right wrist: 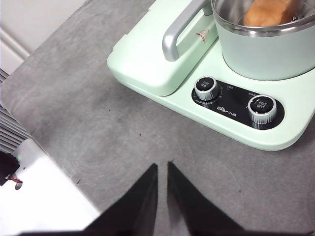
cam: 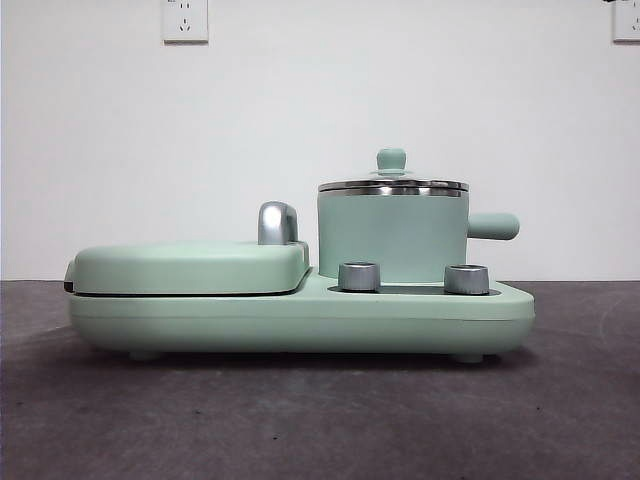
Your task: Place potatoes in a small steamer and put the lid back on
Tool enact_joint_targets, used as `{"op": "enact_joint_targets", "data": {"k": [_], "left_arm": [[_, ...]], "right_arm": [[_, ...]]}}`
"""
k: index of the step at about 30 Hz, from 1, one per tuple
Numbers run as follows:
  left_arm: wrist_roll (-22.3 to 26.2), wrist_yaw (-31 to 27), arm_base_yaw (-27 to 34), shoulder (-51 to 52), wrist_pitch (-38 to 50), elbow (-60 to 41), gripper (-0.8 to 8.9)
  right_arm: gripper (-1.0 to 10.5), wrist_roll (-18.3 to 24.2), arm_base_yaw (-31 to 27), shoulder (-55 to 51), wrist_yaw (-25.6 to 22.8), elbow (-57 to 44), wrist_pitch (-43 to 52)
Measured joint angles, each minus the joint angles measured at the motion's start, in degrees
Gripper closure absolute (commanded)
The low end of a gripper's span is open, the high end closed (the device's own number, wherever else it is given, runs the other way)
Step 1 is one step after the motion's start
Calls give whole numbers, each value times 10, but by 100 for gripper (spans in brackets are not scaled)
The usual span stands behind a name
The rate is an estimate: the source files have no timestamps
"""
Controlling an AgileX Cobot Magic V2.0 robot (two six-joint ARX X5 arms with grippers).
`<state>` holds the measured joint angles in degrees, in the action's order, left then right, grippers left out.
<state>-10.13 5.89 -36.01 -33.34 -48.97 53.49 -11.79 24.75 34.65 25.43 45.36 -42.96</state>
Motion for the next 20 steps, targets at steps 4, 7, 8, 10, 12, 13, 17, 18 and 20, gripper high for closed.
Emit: {"op": "enact_joint_targets", "data": {"k": [4,7,8,10,12,13,17,18,20], "left_arm": [[0,0,0,0,0,0,805],[0,0,0,0,0,0,805],[0,0,0,0,0,0,805],[0,0,0,0,0,0,805],[0,0,5,7,21,-8,805],[0,0,14,12,30,-16,805],[1,1,63,57,131,-98,805],[3,1,75,72,163,-126,805],[6,1,108,109,237,-196,805]], "right_arm": [[924,0,0,-2,0,0,0],[924,0,0,-2,0,0,0],[924,0,0,-2,0,0,0],[924,0,0,-2,0,0,0],[924,0,0,-2,0,0,0],[924,0,0,-2,0,0,0],[924,0,0,-2,0,0,1],[924,0,0,-2,0,0,1],[924,0,0,-2,0,0,1]]}}
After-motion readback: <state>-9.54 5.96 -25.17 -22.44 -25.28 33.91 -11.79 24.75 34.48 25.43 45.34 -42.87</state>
